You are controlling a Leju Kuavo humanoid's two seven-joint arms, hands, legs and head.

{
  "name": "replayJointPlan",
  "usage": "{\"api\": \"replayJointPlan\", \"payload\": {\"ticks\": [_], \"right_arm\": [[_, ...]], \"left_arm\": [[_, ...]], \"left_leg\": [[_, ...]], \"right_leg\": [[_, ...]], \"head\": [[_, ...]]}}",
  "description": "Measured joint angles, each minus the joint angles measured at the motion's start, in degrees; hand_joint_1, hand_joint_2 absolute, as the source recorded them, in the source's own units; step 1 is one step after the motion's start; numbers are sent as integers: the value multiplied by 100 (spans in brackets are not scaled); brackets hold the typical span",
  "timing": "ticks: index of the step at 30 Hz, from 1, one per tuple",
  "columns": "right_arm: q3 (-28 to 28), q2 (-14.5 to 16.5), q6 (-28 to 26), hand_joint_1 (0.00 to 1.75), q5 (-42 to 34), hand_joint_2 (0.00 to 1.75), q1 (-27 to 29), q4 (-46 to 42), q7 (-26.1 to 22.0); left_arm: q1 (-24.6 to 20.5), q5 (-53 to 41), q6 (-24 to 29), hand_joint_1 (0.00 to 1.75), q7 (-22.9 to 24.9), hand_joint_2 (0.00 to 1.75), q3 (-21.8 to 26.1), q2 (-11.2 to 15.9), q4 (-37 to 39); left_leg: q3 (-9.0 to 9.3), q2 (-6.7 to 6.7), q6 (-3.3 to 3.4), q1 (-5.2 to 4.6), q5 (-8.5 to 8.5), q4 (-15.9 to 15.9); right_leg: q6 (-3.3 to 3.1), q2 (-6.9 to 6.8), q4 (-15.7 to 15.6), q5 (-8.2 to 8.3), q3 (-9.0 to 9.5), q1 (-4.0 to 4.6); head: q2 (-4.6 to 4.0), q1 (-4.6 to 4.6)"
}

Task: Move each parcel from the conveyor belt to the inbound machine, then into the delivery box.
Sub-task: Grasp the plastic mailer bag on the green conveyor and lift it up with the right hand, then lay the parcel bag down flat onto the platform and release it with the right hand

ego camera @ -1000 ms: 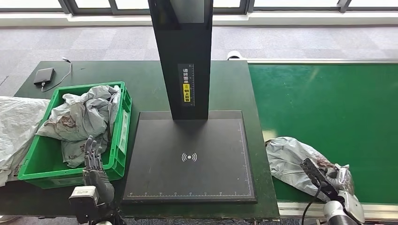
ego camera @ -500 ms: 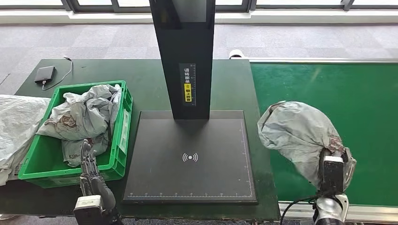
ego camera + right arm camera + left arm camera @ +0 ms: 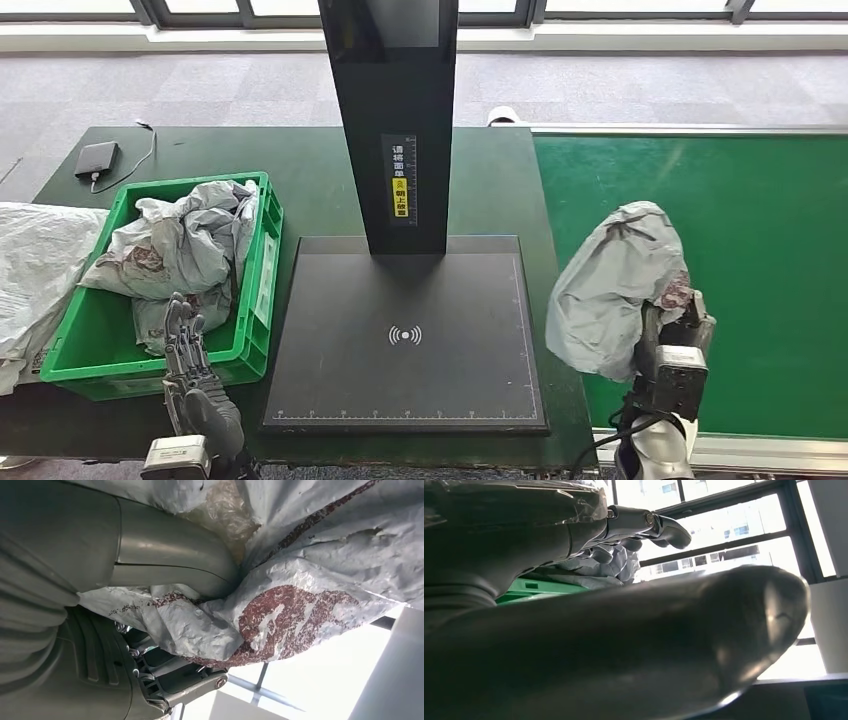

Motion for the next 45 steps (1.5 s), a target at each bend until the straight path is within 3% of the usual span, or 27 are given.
{"api": "replayJointPlan", "payload": {"ticks": [4, 9, 31, 39, 42, 45], "right_arm": [[481, 122, -14, 175, 222, 175, -235, 455, 7], [720, 207, -17, 175, 256, 175, -340, 732, 7], [892, 250, 32, 175, 362, 175, -441, 1038, 14], [1227, 692, 253, 175, 2115, 175, -634, 1571, 723], [1347, 902, 299, 175, 2396, 175, -693, 1768, 1078], [1351, 1052, 410, 175, 2380, 175, -741, 1986, 1141]], "left_arm": [[-98, 44, -338, 0, 1, 0, -32, 73, 6], [-140, 77, -393, 0, 1, 0, -35, 117, 19], [-172, 59, -481, 0, 1, 0, -43, 176, 42], [-614, -356, -1577, 0, 1, 0, -24, -43, 367], [-860, -611, -2137, 0, 3, 0, 62, -236, 640], [-1036, -817, -2500, 0, 5, 0, 154, -409, 869]], "left_leg": [[2, -4, -4, 1, 5, 0], [0, -6, -4, 1, 5, 0], [-1, -5, -4, 0, 4, 1], [0, -5, -11, 2, 10, 0], [0, -9, -13, 2, 13, 0], [-1, -8, -13, 2, 13, 0]], "right_leg": [[-2, -3, 1, 2, 2, 3], [-2, -4, 1, 2, 1, 2], [-2, -3, 1, 1, -2, 0], [-4, -1, 2, 3, -2, 4], [-5, -5, 2, 4, -2, 4], [-5, -3, 3, 5, -1, 3]], "head": [[-1, -1], [-1, 0], [-1, 0], [0, 0], [0, -1], [0, 1]]}}
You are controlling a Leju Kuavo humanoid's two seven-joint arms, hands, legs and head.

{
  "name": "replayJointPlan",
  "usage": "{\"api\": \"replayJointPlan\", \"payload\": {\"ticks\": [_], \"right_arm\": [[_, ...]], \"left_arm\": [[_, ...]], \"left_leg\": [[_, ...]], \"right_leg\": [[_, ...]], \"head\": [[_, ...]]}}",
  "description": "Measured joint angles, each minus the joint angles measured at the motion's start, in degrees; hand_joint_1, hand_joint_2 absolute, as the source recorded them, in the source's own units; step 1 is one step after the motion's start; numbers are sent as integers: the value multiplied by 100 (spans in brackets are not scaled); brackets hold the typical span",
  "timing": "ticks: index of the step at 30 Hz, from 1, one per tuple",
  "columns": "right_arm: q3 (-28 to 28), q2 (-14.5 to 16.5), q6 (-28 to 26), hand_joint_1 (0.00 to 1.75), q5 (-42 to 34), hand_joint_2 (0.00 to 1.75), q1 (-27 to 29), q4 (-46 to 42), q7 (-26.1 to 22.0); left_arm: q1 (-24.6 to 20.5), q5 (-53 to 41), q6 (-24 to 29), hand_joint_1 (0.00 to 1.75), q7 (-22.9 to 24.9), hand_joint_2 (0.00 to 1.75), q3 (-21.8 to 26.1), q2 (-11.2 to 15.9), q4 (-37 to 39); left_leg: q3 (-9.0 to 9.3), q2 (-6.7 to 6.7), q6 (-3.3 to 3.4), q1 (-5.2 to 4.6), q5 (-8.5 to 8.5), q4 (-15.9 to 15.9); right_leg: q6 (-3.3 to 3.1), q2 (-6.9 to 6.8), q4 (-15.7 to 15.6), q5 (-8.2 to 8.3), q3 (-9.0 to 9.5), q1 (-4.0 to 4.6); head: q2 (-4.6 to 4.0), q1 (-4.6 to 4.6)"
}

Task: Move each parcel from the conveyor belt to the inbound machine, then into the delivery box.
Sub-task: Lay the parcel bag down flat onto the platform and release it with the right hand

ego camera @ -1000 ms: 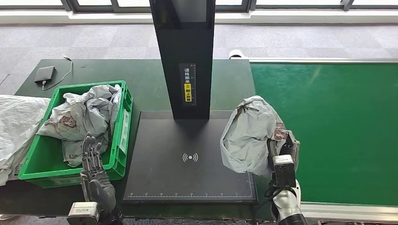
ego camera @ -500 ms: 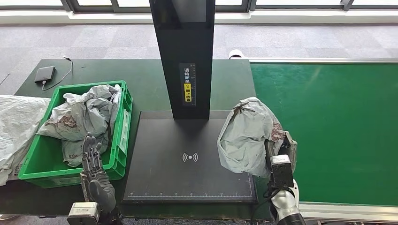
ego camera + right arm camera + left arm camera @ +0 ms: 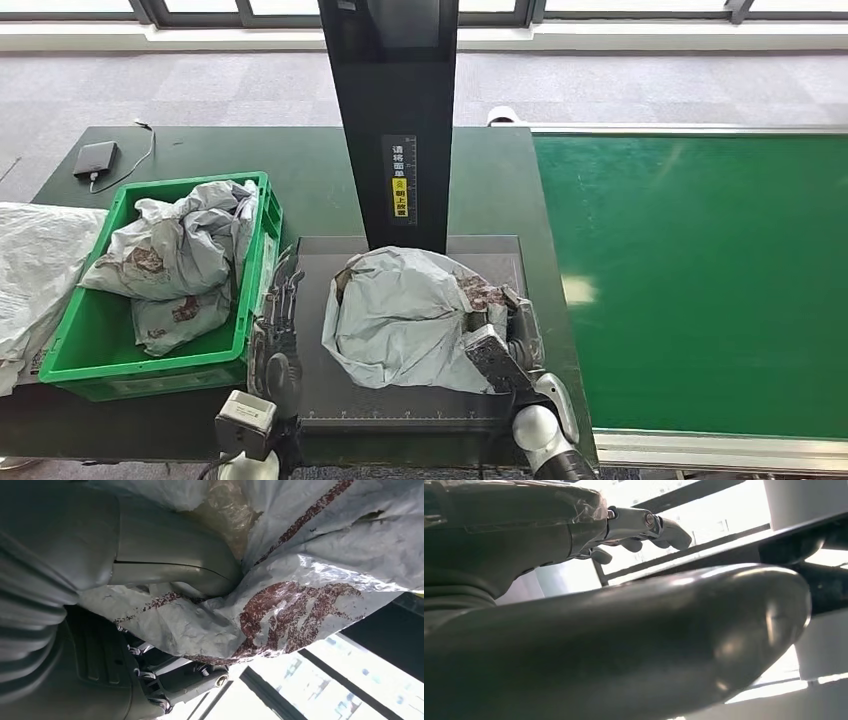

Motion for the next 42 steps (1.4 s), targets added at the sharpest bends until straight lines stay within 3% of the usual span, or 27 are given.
{"api": "replayJointPlan", "payload": {"ticks": [11, 12, 16, 21, 42], "right_arm": [[0, 343, 42, 175, 95, 175, -447, 866, -258], [0, 371, 63, 167, 126, 175, -475, 891, -240], [0, 471, 61, 21, 258, 175, -579, 985, -91], [0, 534, -91, 0, 312, 175, -716, 1150, -47], [-7, 572, -255, 0, 355, 175, -953, 1596, 137]], "left_arm": [[24, -241, -158, 0, 1, 0, 265, -303, 79], [46, -247, -163, 0, 0, 0, 278, -320, 68], [191, -313, -160, 0, 0, 0, 368, -389, -71], [342, -346, -127, 0, -1, 0, 490, -473, -282], [531, -398, 77, 0, -2, 0, 671, -531, -556]], "left_leg": [[-5, 1, 0, -1, -1, 0], [-5, 1, 0, 0, -1, 0], [-5, 1, -1, 0, -1, 0], [-5, 1, 0, 0, 0, 0], [-4, 1, 0, -1, 0, 1]], "right_leg": [[1, 4, 0, 0, -6, 1], [0, 4, 0, 0, -6, 1], [0, 4, 0, 0, -7, 1], [0, 4, 0, 0, -6, 0], [0, 4, 0, 0, -6, 0]], "head": [[0, -1], [0, -1], [0, -1], [-1, -1], [0, -1]]}}
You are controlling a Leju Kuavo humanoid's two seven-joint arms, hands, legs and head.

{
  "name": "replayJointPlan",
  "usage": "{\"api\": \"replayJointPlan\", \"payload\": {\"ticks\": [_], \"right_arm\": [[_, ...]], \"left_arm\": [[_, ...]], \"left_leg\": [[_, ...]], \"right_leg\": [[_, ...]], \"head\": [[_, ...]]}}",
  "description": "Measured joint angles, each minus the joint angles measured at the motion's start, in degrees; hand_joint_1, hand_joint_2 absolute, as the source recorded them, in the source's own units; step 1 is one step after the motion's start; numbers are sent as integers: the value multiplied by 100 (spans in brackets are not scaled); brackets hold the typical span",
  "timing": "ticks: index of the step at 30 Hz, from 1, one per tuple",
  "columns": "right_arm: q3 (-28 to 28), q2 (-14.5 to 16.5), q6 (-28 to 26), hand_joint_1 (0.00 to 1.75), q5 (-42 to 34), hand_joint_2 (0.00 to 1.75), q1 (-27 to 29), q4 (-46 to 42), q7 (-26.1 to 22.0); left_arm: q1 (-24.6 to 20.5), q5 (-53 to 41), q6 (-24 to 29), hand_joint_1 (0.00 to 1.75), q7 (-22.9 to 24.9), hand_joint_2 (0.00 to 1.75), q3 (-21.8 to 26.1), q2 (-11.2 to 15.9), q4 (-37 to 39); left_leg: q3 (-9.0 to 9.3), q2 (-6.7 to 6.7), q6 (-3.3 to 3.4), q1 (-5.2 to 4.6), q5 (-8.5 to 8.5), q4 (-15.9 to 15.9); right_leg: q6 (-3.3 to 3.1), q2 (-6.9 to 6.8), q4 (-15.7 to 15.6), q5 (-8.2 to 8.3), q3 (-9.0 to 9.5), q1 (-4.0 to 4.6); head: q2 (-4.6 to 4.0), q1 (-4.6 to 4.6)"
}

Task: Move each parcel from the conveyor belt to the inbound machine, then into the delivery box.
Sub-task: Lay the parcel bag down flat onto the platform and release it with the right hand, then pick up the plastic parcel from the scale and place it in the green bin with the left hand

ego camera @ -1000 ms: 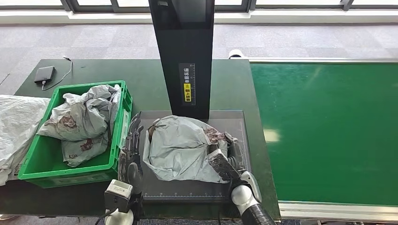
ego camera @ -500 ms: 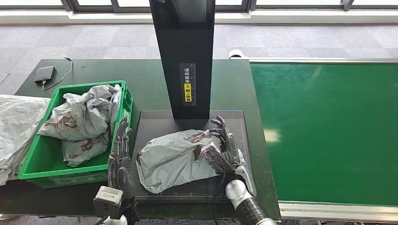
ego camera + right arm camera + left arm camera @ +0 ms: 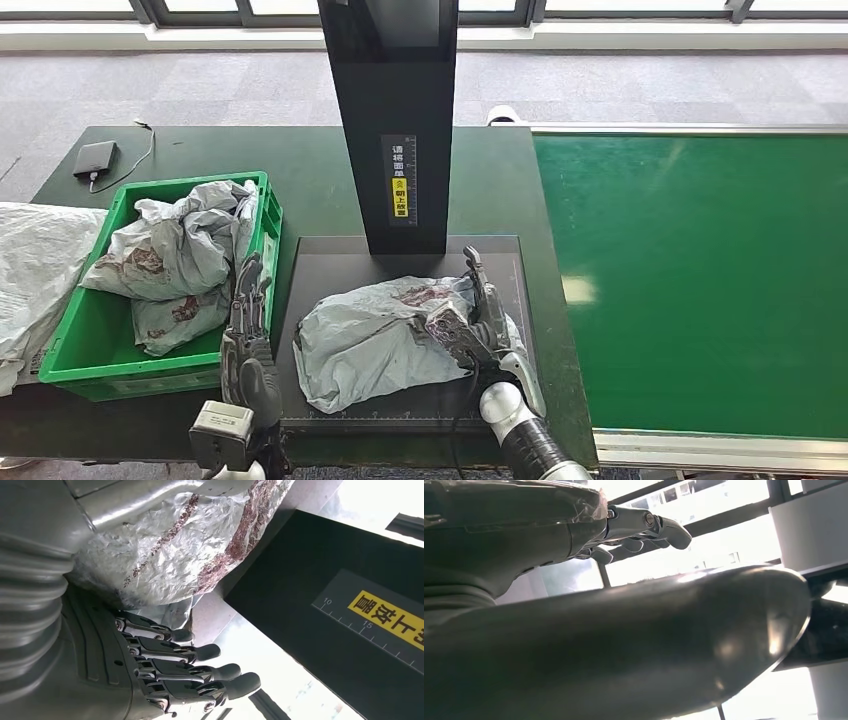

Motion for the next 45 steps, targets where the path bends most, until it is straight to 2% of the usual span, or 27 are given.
{"api": "replayJointPlan", "payload": {"ticks": [6, 10, 14, 17, 19, 22, 25, 29, 40, 45], "right_arm": [[-166, -27, -183, 0, -167, 175, 35, 76, -56], [-286, -80, -188, 0, -308, 175, 449, -359, -456], [-164, -125, 337, 0, -445, 175, 1342, -1942, -690], [68, -227, 808, 0, -594, 175, 2066, -3504, -781], [165, -308, 1102, 0, -622, 175, 2503, -4533, -710], [203, -387, 1285, 0, -634, 175, 2877, -5500, -699], [204, -418, 1327, 0, -634, 175, 3060, -5983, -786], [204, -438, 1331, 0, -631, 175, 3173, -6299, -834], [-182, -396, 1682, 0, -832, 175, 3619, -7314, -1039], [-412, -287, 1410, 0, -832, 175, 3834, -7634, -1218]], "left_arm": [[43, 357, 353, 0, 0, 0, 2, 16, -73], [26, 393, 535, 0, 79, 0, 4, 21, -21], [-22, -609, 720, 0, 467, 0, -5, 23, 128], [-52, -2487, 504, 0, 1322, 0, -119, 43, 321], [-56, -3401, 418, 0, 1631, 0, -243, 58, 474], [-76, -3630, 417, 0, 1708, 0, -338, 70, 608], [-102, -3625, 421, 0, 1733, 0, -383, 85, 676], [-128, -3652, 410, 0, 1740, 175, -421, 104, 738], [-432, -4093, 224, 0, 1796, 175, -560, 111, 1158], [-720, -4875, 165, 0, 2077, 175, -694, 111, 1581]], "left_leg": [[1, 0, 0, 0, 0, 1], [0, -1, 0, 0, -2, 1], [-4, -2, 1, 0, -6, 1], [-7, -5, 3, -2, -10, 1], [-10, -2, 4, -2, -14, 0], [-6, 19, 6, -2, -20, 0], [-2, 20, 7, -2, -20, 1], [4, 20, 7, -2, -18, 1], [6, 20, 7, -2, -18, 1], [6, 4, 9, -3, -17, 2]], "right_leg": [[0, 0, 0, 0, -3, 0], [0, -1, 0, -1, -3, 0], [-1, -1, -1, -4, -10, 0], [1, -7, -1, -10, -12, -2], [1, -8, -2, -13, -12, -3], [0, 8, -2, -12, -15, -6], [0, 9, -2, -11, -12, -6], [-2, 9, -1, -9, -8, -4], [-2, 9, -2, -9, -7, -6], [2, -4, -2, -13, -3, -7]], "head": [[0, -1], [-1, 0], [-1, 0], [-1, 0], [-2, 1], [-1, -1], [-1, 0], [-2, -1], [-1, 0], [0, -1]]}}
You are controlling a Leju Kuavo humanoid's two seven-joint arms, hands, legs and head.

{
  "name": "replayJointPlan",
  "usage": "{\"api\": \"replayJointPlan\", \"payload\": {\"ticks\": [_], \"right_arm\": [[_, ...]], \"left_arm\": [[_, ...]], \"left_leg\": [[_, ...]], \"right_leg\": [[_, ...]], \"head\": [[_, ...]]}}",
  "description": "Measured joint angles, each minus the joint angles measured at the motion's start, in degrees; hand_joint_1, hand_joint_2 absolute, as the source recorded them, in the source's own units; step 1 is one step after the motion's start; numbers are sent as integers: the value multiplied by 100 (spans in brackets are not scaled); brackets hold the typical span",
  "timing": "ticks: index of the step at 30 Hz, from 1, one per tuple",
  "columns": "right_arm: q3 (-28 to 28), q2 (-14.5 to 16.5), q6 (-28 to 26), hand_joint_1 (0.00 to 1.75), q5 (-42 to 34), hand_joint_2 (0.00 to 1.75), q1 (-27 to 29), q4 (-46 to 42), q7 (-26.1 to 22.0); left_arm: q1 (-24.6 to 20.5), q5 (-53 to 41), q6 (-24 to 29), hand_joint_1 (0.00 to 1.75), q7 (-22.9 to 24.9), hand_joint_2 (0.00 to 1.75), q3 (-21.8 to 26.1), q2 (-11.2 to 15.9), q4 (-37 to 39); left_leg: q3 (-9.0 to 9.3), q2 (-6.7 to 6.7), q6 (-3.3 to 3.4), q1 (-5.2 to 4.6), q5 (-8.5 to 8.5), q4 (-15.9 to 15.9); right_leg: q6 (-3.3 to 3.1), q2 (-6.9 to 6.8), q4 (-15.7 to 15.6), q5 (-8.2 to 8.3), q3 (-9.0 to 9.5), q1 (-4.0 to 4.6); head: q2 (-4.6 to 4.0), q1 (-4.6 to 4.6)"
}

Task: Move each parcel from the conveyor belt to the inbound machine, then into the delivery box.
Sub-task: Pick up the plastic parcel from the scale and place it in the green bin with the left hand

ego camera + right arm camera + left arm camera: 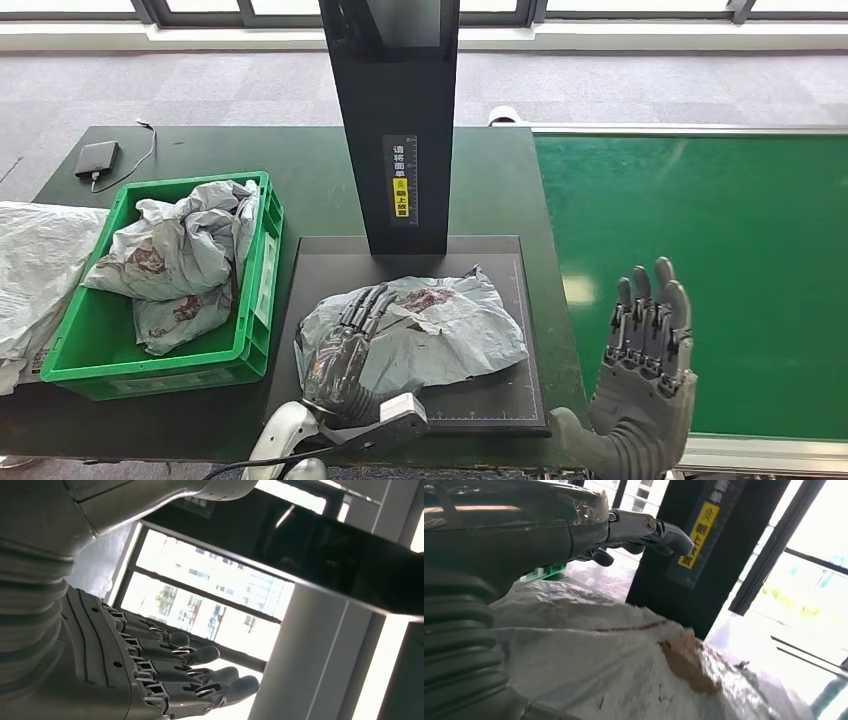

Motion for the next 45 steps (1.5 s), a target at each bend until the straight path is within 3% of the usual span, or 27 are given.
{"api": "replayJointPlan", "payload": {"ticks": [8, 12, 17, 18, 21, 22, 45], "right_arm": [[-84, 22, -290, 0, -96, 175, 191, -301, -38], [-84, 52, -394, 0, -8, 175, 167, -301, -25], [-78, 81, -580, 0, 62, 175, 118, -293, -12], [-72, 81, -630, 0, 62, 175, 96, -283, -7], [-42, 81, -768, 0, 58, 175, 38, -239, 12], [-30, 81, -807, 0, 56, 175, 27, -225, 20], [73, 81, -953, 0, 71, 175, 13, -176, 92]], "left_arm": [[-690, -990, 417, 0, 676, 175, -322, -17, 1584], [-913, -860, 942, 0, 631, 175, -328, -60, 2098], [-1258, -809, 1215, 0, 583, 175, -327, -126, 2611], [-1347, -809, 1256, 26, 576, 175, -327, -146, 2750], [-1617, -786, 1345, 157, 532, 175, -325, -217, 3202], [-1686, -741, 1374, 175, 501, 175, -326, -239, 3333], [-1983, -381, 1519, 175, 262, 175, -326, -340, 3995]], "left_leg": [[5, 9, -1, 0, 1, 0], [4, 8, -1, 0, 2, 0], [4, 6, -3, 1, 4, 0], [4, 5, -2, 1, 4, 0], [6, 3, -2, 1, 5, 0], [7, 3, -2, 1, 5, 0], [6, 4, -1, 1, 6, 0]], "right_leg": [[0, 10, 0, 5, 4, 0], [0, 9, 0, 6, 5, 1], [0, 7, 0, 6, 8, 1], [0, 7, 0, 6, 10, 1], [1, 5, 0, 6, 14, 0], [1, 5, 0, 6, 14, 0], [1, 6, 0, 6, 12, 0]], "head": [[-1, 0], [-1, 0], [-1, -1], [0, 0], [-1, 1], [-1, 1], [-1, 1]]}}
